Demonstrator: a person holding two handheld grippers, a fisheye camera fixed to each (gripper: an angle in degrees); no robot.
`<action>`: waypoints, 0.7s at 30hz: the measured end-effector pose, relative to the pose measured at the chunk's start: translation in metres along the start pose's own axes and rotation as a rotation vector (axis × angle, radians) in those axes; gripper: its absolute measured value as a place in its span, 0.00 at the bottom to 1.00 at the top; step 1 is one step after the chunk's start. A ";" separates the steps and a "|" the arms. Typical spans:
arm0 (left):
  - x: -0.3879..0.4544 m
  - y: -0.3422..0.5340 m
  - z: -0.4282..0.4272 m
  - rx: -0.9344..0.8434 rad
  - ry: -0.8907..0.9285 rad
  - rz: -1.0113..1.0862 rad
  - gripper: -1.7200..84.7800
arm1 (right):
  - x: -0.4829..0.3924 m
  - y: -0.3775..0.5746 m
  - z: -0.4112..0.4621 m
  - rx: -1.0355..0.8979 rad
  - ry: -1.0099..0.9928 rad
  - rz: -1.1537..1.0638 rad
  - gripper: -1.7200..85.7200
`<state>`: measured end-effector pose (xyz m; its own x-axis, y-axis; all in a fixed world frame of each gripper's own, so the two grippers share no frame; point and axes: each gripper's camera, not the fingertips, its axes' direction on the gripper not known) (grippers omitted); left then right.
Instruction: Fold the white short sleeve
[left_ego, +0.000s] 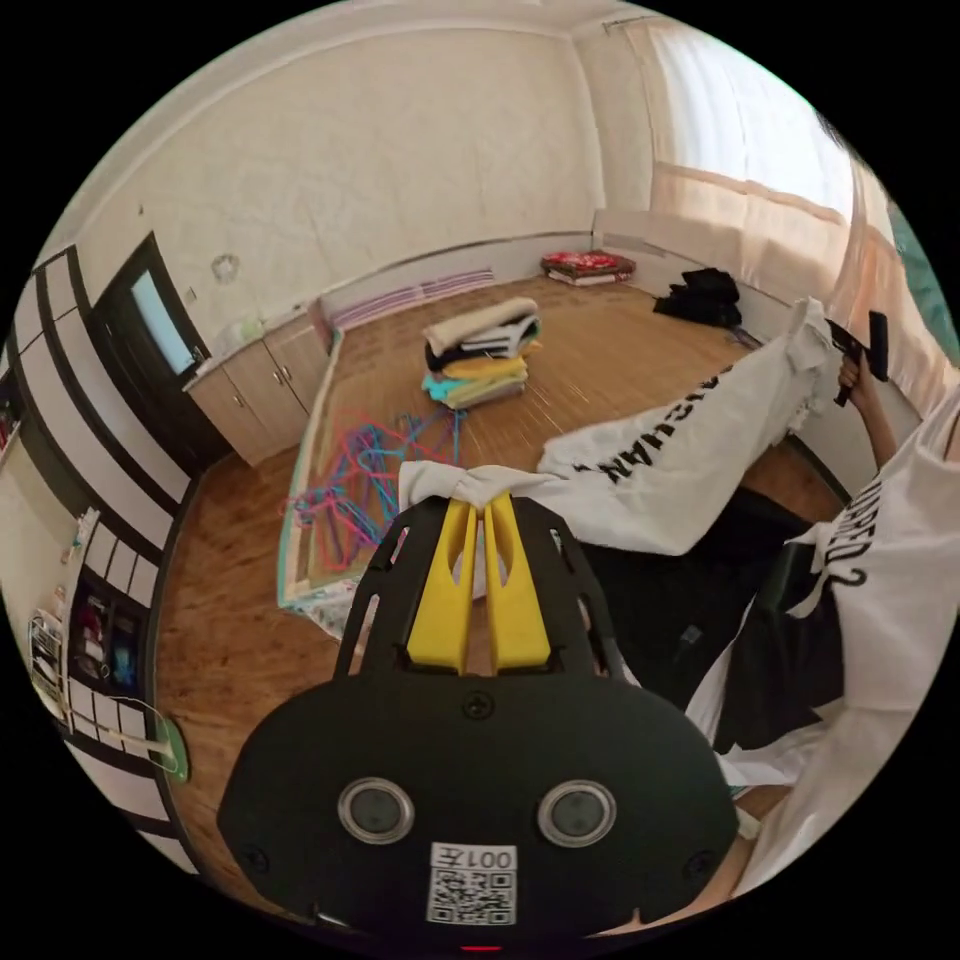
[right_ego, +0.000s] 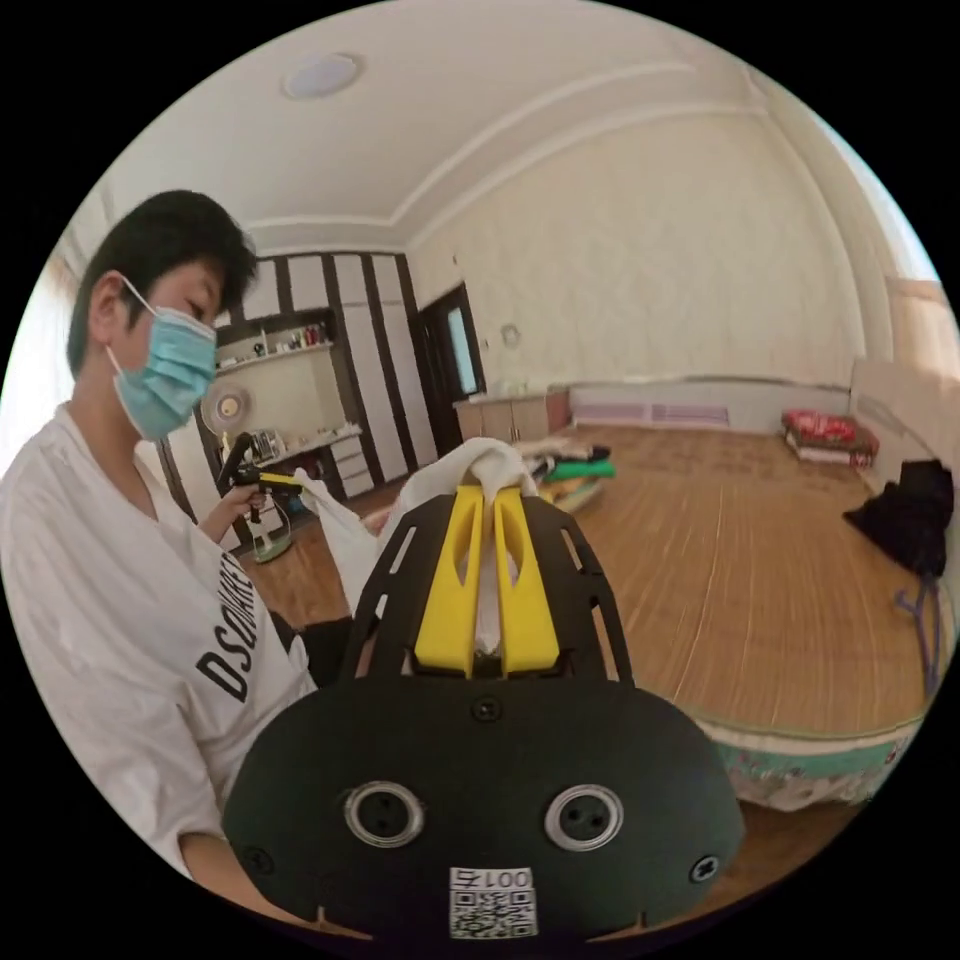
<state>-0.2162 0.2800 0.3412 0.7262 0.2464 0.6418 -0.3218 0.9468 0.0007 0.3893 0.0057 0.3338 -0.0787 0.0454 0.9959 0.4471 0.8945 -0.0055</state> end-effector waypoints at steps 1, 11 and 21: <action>-0.011 -0.012 -0.020 0.053 -0.003 -0.019 0.01 | -0.007 -0.012 -0.009 0.031 0.027 -0.033 0.03; -0.073 -0.106 -0.128 0.325 -0.155 -0.162 0.01 | -0.066 -0.098 -0.056 0.308 0.397 -0.260 0.03; -0.090 -0.221 0.112 -0.328 -0.129 -0.015 0.01 | 0.080 -0.146 0.144 -0.407 0.426 0.011 0.03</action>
<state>-0.2781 0.0256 0.3689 0.6398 0.2239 0.7352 -0.0843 0.9713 -0.2225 0.1898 -0.0573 0.4009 0.2546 -0.2045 0.9452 0.7587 0.6483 -0.0642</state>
